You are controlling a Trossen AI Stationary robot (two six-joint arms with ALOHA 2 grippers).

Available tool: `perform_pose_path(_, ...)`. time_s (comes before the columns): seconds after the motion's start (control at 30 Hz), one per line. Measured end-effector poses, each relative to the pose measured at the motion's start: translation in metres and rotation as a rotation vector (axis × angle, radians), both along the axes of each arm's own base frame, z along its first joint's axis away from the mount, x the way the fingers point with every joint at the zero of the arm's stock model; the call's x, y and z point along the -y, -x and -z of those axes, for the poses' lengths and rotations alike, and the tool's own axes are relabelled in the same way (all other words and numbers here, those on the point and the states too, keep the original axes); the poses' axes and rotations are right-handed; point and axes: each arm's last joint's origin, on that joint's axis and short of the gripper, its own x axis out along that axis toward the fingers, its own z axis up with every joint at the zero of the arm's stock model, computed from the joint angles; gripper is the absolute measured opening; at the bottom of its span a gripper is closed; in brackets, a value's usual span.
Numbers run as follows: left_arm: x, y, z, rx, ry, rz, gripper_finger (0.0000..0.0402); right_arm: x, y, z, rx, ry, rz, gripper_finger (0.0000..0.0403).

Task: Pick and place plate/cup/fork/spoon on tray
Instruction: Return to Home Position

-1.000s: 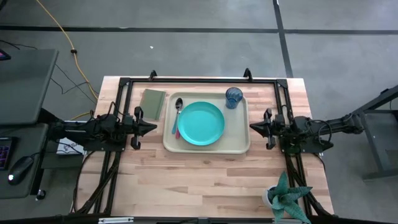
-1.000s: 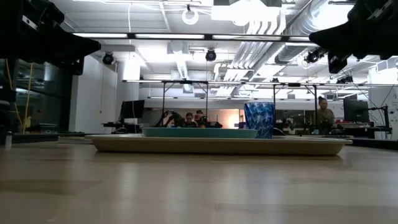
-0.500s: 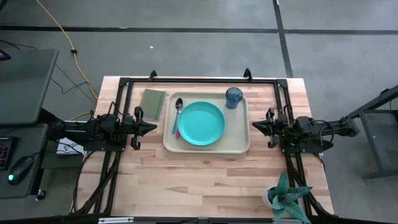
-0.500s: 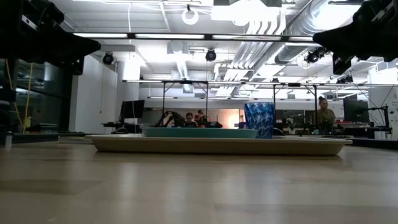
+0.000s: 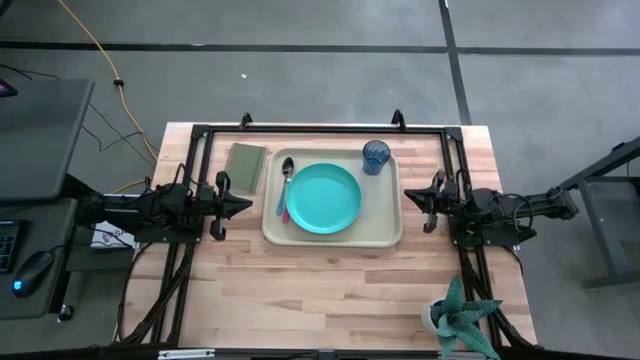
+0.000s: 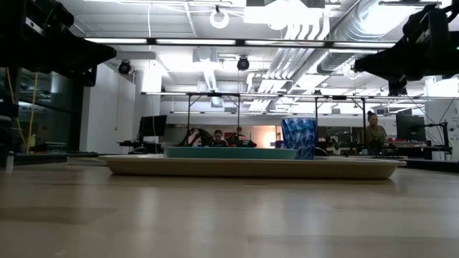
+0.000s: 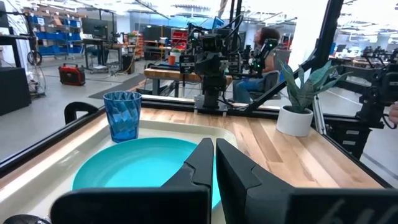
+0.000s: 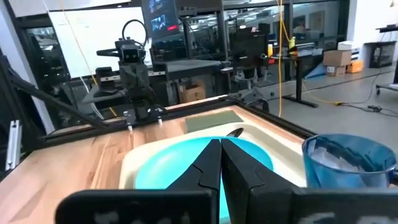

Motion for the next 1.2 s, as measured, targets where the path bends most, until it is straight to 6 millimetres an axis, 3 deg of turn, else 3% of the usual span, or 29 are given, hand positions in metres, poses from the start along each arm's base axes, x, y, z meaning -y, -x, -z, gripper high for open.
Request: perform_pose_path(1.2,0.0,0.0,0.0001,0.0,0.0,0.0,0.0001,-0.0003,-0.0005,0.0007,-0.004,-0.016,-0.011,0.0)
